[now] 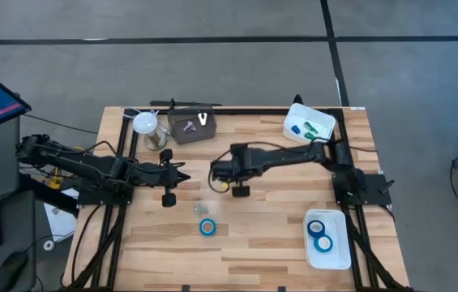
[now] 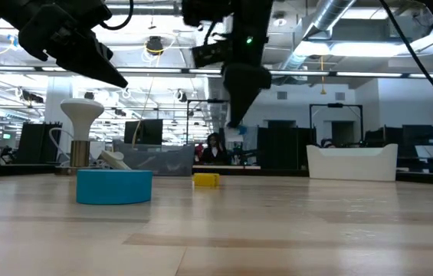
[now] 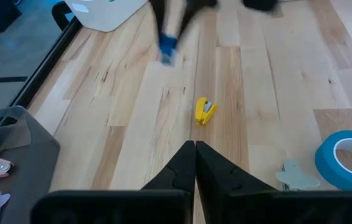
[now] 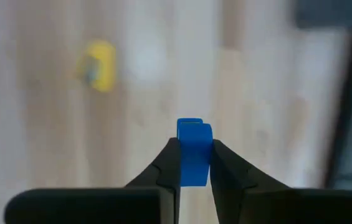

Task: Pick and place Stapler, Stapler remover, tape
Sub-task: Put the blue stapler into the top white bin

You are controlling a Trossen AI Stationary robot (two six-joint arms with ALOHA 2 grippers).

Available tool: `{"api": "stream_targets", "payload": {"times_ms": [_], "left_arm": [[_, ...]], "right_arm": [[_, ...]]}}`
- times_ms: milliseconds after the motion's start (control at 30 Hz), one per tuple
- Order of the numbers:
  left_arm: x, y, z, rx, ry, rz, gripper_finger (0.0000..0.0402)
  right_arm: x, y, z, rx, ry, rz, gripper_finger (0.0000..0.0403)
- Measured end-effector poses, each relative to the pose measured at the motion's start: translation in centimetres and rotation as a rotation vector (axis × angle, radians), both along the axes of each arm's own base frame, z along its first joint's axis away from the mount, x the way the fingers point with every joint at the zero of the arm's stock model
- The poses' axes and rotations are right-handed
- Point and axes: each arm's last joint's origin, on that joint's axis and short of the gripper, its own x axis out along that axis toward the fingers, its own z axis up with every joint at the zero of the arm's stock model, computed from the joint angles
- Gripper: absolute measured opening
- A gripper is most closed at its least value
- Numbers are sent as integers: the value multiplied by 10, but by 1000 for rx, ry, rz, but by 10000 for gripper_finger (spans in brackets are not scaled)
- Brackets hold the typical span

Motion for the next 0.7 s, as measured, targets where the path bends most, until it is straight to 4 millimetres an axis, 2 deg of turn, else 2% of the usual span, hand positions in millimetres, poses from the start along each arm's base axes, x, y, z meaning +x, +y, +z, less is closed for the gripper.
{"api": "stream_targets", "payload": {"times_ms": [233,333,467,700], "left_arm": [[0,0,0,-8,-2,5,4],[0,0,0,-28,-7,18,4],[-2,0,-7,-29,14,19,4],[-4,0,-14,-25,34,20,4]], "right_arm": [[-29,-30,46,-84,-34,-147,45],[-47,-41,59,-101,-71,-184,45],[-81,-56,60,-99,-111,-252,45],[-155,-82,51,-110,-206,-421,45]]}}
